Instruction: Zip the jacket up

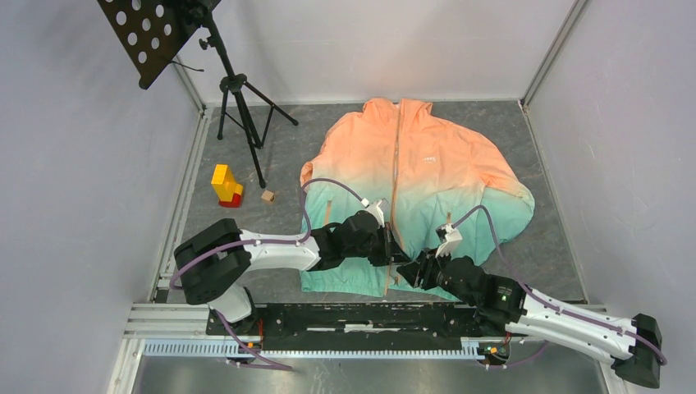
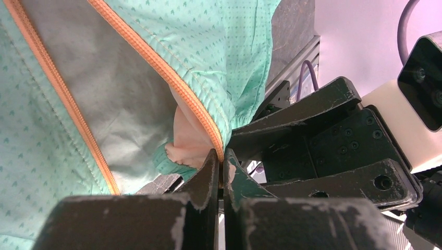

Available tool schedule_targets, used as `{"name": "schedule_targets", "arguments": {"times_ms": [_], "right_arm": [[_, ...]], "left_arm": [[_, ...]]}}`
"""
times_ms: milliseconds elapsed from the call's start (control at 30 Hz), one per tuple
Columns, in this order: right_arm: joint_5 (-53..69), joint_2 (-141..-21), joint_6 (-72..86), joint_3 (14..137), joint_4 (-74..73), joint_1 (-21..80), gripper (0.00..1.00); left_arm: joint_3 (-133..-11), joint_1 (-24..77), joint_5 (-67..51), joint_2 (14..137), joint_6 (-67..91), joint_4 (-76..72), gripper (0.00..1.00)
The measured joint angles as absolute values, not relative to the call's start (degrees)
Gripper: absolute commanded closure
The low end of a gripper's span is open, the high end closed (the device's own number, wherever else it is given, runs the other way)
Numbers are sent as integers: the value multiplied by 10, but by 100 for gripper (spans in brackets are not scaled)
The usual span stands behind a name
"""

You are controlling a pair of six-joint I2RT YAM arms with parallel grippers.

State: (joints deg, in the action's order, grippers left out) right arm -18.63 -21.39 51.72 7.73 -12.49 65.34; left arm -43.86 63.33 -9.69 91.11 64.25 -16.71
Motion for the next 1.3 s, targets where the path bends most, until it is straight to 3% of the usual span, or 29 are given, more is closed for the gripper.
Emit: {"name": "schedule_targets", "arguments": {"times_ms": [167,300,500,633,767,1000,1300], "right_arm": [[-183,-218,516,77,-113,653,62],[-180,-218,512,77,-108,653,56],[-178,-215,509,75,-108,653,57],[-177,-209,508,72,-108,653,49],[-176,-202,505,72,-113,653,49],[-176,-182,505,68,-116,653,57],[-168,-177,501,62,-111,653,80]], "left_arm": [[-439,632,-97,911,642,-168,98],[-438,628,-103,911,642,-169,98],[-437,627,-107,908,642,-168,98],[-437,627,-107,908,642,-168,98],[-437,627,-107,908,642,-168,98],[-437,627,-107,908,642,-169,98],[-437,624,-111,908,642,-169,98]]}}
